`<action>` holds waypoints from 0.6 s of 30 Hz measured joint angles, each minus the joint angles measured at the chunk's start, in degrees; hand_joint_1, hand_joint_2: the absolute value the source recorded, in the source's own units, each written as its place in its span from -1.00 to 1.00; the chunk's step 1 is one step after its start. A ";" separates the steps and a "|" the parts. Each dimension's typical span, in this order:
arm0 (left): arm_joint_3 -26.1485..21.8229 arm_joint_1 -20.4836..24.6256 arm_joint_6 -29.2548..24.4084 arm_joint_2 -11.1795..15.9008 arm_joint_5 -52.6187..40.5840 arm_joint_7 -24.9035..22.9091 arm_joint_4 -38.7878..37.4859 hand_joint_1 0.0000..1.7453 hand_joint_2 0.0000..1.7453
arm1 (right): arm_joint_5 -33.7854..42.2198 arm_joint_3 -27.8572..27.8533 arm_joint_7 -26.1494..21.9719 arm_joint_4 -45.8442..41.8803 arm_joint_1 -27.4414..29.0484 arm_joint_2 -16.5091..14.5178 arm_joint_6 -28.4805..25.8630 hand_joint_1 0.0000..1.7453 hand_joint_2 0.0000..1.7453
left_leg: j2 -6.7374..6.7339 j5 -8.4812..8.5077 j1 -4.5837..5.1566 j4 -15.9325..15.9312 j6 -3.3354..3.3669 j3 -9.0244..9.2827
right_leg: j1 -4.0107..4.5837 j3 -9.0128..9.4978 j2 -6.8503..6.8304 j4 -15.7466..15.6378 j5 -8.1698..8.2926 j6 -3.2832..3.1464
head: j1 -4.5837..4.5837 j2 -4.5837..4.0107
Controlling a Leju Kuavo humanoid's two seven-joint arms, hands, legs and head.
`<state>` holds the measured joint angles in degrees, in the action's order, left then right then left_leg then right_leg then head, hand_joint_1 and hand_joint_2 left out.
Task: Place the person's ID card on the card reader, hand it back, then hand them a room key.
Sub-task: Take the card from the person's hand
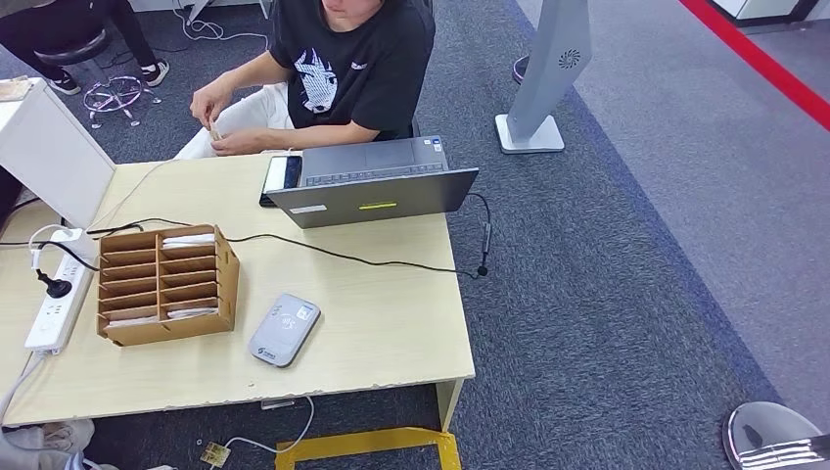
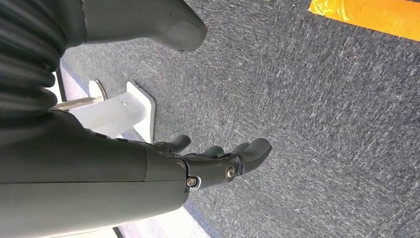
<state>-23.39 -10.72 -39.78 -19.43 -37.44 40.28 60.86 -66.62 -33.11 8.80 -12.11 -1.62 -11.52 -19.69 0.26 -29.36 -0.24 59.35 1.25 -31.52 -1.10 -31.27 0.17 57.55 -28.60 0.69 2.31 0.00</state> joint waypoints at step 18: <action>11.63 -5.89 -0.05 -0.24 2.01 0.00 27.45 -1.00 1.00 | -2.07 0.03 0.87 0.02 -0.15 0.00 0.66 -1.00 1.00 | 0.00 0.01 -0.01 0.00 0.00 0.00 | 0.01 0.01 0.00 0.00 0.00 0.00 | 0.00 0.00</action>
<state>-11.75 -16.61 -39.83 -19.66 -35.42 40.28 88.32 -68.69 -33.09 9.67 -12.09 -1.77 -11.52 -19.04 0.26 -29.35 -0.25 59.35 1.25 -31.52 -1.09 -31.27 0.17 57.56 -28.60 0.69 2.31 0.00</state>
